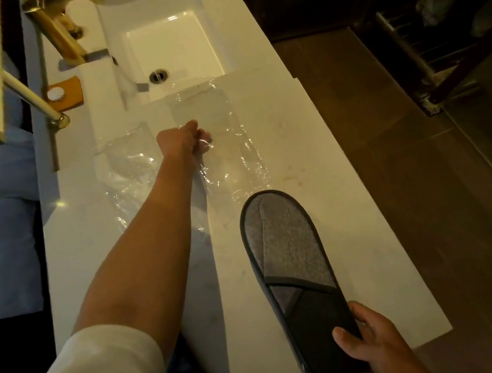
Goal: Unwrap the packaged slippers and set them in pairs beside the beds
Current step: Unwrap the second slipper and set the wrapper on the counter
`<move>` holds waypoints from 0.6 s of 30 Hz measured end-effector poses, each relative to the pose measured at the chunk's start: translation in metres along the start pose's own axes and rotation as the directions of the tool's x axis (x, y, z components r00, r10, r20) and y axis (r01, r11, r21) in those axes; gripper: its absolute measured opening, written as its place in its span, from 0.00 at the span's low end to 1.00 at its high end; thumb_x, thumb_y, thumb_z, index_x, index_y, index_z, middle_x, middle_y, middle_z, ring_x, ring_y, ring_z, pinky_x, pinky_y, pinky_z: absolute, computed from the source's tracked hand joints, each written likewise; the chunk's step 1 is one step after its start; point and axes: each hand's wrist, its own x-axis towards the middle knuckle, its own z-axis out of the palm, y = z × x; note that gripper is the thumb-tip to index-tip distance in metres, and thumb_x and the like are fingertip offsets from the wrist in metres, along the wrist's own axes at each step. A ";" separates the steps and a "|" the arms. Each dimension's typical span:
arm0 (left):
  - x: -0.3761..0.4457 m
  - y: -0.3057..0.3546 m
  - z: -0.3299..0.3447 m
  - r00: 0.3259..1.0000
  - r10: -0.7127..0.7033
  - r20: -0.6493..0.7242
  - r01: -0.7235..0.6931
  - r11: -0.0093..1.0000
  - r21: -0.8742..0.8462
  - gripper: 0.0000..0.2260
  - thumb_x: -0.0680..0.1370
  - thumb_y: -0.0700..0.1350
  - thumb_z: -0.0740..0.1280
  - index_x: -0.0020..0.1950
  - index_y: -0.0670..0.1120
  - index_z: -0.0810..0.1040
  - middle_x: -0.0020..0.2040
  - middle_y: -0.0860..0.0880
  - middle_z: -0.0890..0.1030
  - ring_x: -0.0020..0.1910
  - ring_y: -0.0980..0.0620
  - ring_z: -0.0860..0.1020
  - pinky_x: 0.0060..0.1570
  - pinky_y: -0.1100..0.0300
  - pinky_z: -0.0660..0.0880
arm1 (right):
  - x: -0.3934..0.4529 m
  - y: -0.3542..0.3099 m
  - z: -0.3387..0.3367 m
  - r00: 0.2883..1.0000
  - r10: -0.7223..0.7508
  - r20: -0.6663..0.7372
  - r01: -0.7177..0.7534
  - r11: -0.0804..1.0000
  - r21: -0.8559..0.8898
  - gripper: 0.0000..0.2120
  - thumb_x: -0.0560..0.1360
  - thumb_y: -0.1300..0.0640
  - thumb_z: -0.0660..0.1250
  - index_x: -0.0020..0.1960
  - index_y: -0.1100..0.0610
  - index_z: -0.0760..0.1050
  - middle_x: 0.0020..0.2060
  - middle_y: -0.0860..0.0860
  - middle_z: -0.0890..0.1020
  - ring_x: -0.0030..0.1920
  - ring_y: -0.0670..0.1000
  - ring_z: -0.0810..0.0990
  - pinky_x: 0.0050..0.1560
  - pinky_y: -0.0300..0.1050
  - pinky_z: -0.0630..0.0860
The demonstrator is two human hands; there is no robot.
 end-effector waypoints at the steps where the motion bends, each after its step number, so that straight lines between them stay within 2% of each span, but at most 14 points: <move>1: -0.001 -0.001 -0.007 1.000 0.014 -0.024 -0.014 1.000 0.013 0.16 0.74 0.33 0.69 0.26 0.40 0.75 0.20 0.45 0.75 0.20 0.49 0.74 0.24 0.60 0.73 | 0.001 0.004 -0.001 1.000 0.000 0.008 0.000 1.000 0.006 0.09 0.74 0.68 0.69 0.52 0.58 0.80 0.51 0.55 0.86 0.56 0.55 0.81 0.62 0.55 0.76; 2: 0.002 -0.004 -0.014 0.997 0.053 -0.063 -0.052 0.998 0.025 0.20 0.71 0.34 0.70 0.19 0.43 0.74 0.18 0.46 0.73 0.20 0.49 0.73 0.25 0.60 0.72 | 0.001 0.008 0.000 1.000 -0.003 0.008 0.003 1.000 0.010 0.09 0.74 0.69 0.69 0.52 0.59 0.80 0.48 0.54 0.87 0.56 0.55 0.82 0.59 0.54 0.77; 3: 0.002 -0.007 -0.023 0.990 0.094 -0.105 -0.084 0.992 0.093 0.21 0.69 0.37 0.72 0.17 0.45 0.72 0.20 0.46 0.74 0.22 0.48 0.73 0.29 0.59 0.73 | 0.001 0.010 0.002 1.000 -0.016 0.011 0.015 1.000 0.017 0.09 0.74 0.70 0.68 0.51 0.60 0.80 0.44 0.53 0.88 0.53 0.54 0.84 0.53 0.49 0.79; 5: -0.006 -0.012 -0.040 0.977 0.167 -0.135 -0.147 0.978 0.146 0.15 0.66 0.43 0.72 0.23 0.50 0.70 0.28 0.47 0.73 0.30 0.50 0.70 0.36 0.56 0.72 | -0.002 0.014 0.005 0.999 -0.041 0.028 0.041 0.999 0.028 0.08 0.75 0.72 0.67 0.49 0.61 0.79 0.37 0.50 0.89 0.43 0.48 0.86 0.38 0.38 0.81; 7: -0.043 -0.012 -0.054 0.963 0.229 -0.141 -0.213 0.970 0.118 0.09 0.70 0.41 0.71 0.33 0.50 0.73 0.33 0.50 0.69 0.34 0.50 0.67 0.38 0.56 0.68 | -0.005 0.012 0.010 0.996 -0.063 0.063 0.060 0.997 0.037 0.07 0.75 0.71 0.66 0.49 0.62 0.79 0.35 0.49 0.88 0.40 0.47 0.86 0.32 0.35 0.80; 8: -0.063 -0.016 -0.061 0.961 0.251 -0.119 -0.240 0.965 0.102 0.03 0.72 0.40 0.70 0.42 0.47 0.78 0.37 0.50 0.72 0.37 0.50 0.70 0.42 0.57 0.70 | -0.005 0.012 0.013 0.995 -0.065 0.074 0.062 0.997 0.050 0.06 0.75 0.70 0.66 0.49 0.62 0.78 0.34 0.50 0.88 0.41 0.50 0.85 0.32 0.36 0.80; 9: -0.084 -0.021 -0.066 0.966 0.244 -0.088 -0.236 0.967 0.098 0.08 0.75 0.41 0.69 0.54 0.44 0.80 0.44 0.49 0.78 0.43 0.51 0.76 0.48 0.58 0.73 | -0.004 0.012 0.016 0.995 -0.063 0.076 0.058 0.995 0.077 0.05 0.75 0.70 0.66 0.47 0.62 0.77 0.33 0.51 0.88 0.42 0.52 0.84 0.32 0.38 0.80; 10: -0.107 -0.028 -0.076 0.971 0.235 -0.042 -0.228 0.966 0.119 0.15 0.76 0.43 0.69 0.63 0.42 0.77 0.52 0.48 0.80 0.50 0.51 0.79 0.54 0.58 0.75 | -0.005 0.013 0.020 0.996 -0.057 0.074 0.050 0.993 0.103 0.05 0.75 0.71 0.66 0.46 0.63 0.77 0.32 0.52 0.88 0.43 0.54 0.83 0.32 0.40 0.80; 11: -0.128 -0.037 -0.087 0.978 0.210 0.009 -0.209 0.968 0.141 0.19 0.77 0.46 0.68 0.67 0.41 0.75 0.57 0.47 0.81 0.55 0.51 0.80 0.58 0.57 0.76 | -0.005 0.015 0.023 0.995 -0.057 0.080 0.046 0.990 0.130 0.05 0.75 0.71 0.66 0.48 0.64 0.77 0.33 0.53 0.88 0.44 0.56 0.83 0.32 0.42 0.81; 13: -0.172 -0.061 -0.108 0.987 0.135 0.089 -0.150 0.971 0.186 0.21 0.79 0.48 0.67 0.70 0.42 0.73 0.59 0.45 0.81 0.57 0.50 0.81 0.60 0.54 0.77 | -0.008 0.017 0.031 0.991 -0.075 0.113 0.056 0.984 0.167 0.09 0.74 0.70 0.67 0.52 0.62 0.78 0.38 0.56 0.88 0.46 0.59 0.84 0.34 0.44 0.82; 15: -0.209 -0.086 -0.123 0.985 0.056 0.161 -0.096 0.963 0.252 0.22 0.79 0.51 0.66 0.70 0.43 0.72 0.59 0.45 0.81 0.57 0.51 0.81 0.60 0.53 0.78 | -0.010 0.019 0.037 0.988 -0.089 0.125 0.068 0.984 0.163 0.08 0.74 0.69 0.67 0.51 0.60 0.78 0.37 0.54 0.89 0.46 0.57 0.84 0.35 0.45 0.83; 18: -0.251 -0.115 -0.133 0.973 -0.035 0.226 -0.029 0.962 0.271 0.16 0.79 0.49 0.66 0.66 0.46 0.73 0.56 0.48 0.82 0.54 0.54 0.82 0.50 0.61 0.81 | -0.012 0.024 0.047 0.988 -0.085 0.127 0.072 0.991 0.109 0.10 0.74 0.67 0.69 0.55 0.59 0.78 0.45 0.57 0.88 0.52 0.61 0.84 0.48 0.56 0.82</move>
